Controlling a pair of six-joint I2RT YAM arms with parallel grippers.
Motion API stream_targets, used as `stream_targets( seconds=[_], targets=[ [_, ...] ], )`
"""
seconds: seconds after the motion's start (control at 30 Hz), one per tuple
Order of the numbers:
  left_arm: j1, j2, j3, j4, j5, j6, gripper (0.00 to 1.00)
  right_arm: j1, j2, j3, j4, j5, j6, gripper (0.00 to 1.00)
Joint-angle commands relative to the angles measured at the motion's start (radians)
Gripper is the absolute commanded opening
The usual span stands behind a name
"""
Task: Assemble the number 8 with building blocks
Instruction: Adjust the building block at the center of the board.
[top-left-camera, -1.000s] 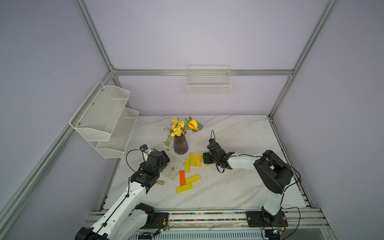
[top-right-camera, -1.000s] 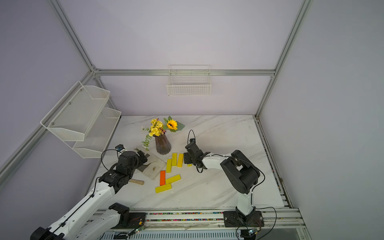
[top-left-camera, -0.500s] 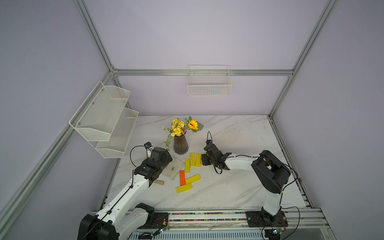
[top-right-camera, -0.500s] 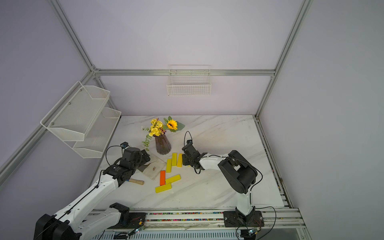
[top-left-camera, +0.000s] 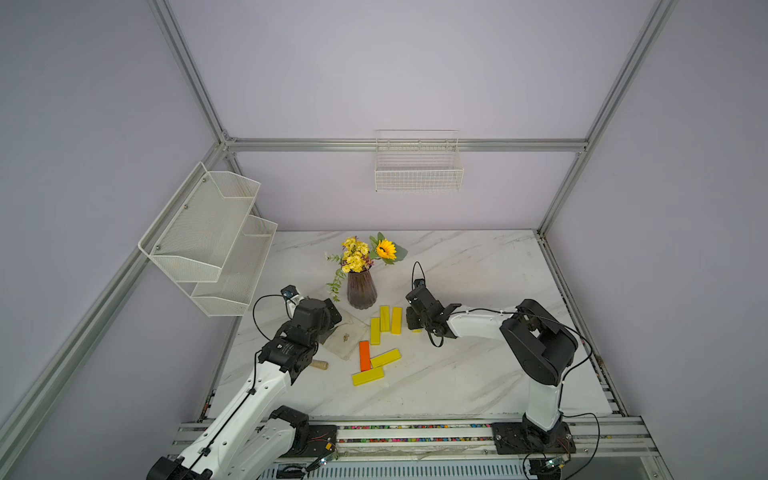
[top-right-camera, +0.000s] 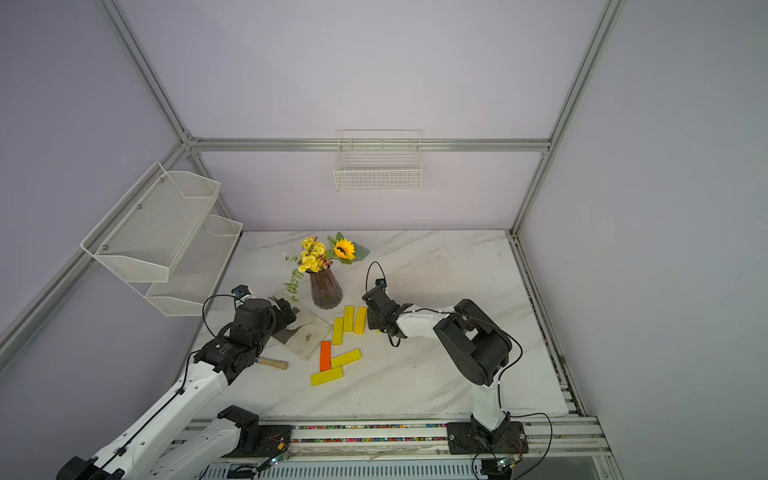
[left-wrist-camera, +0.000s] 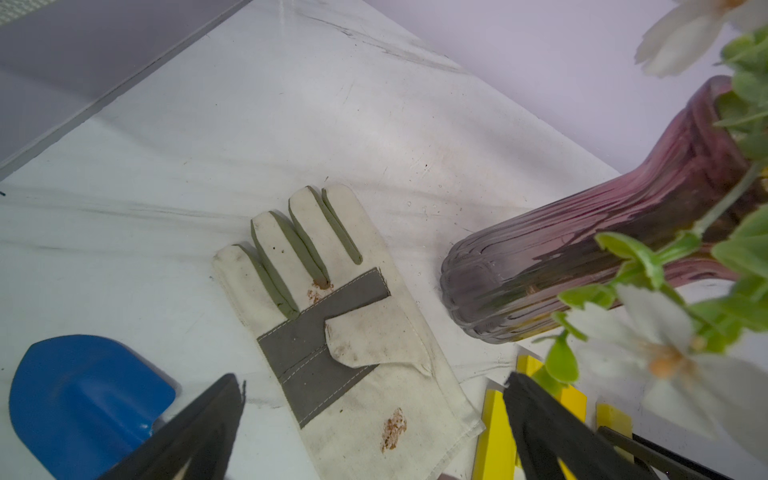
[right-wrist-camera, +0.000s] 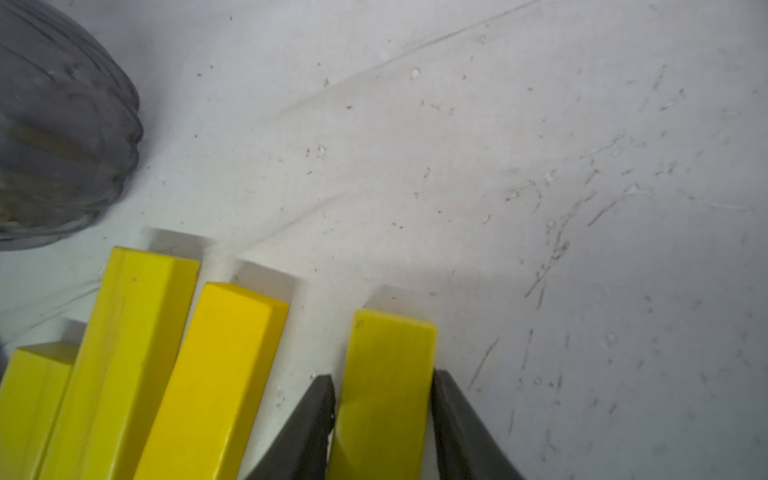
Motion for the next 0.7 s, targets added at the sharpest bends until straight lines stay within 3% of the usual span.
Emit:
stream_targets(
  seconds=[0.0, 0.1, 0.2, 0.43, 0.67],
  targets=[
    [-0.005, -0.012, -0.004, 0.010, -0.019, 0.005, 1.00, 0.013, 0.044, 0.012, -0.102, 0.006, 0.026, 0.38],
    [-0.005, -0.022, -0.009, 0.009, -0.023, 0.001, 1.00, 0.013, 0.055, 0.026, -0.131, 0.007, 0.043, 0.26],
    [-0.005, -0.034, -0.014, 0.010, -0.031, 0.001, 1.00, 0.013, 0.063, 0.038, -0.151, 0.013, 0.068, 0.01],
    [-0.005, -0.051, -0.014, 0.010, -0.037, 0.005, 1.00, 0.013, 0.040, 0.068, -0.184, 0.059, 0.173, 0.00],
    [-0.006, -0.045, -0.013, 0.010, -0.040, 0.006, 1.00, 0.011, 0.060, 0.115, -0.188, 0.086, 0.154, 0.00]
  ],
)
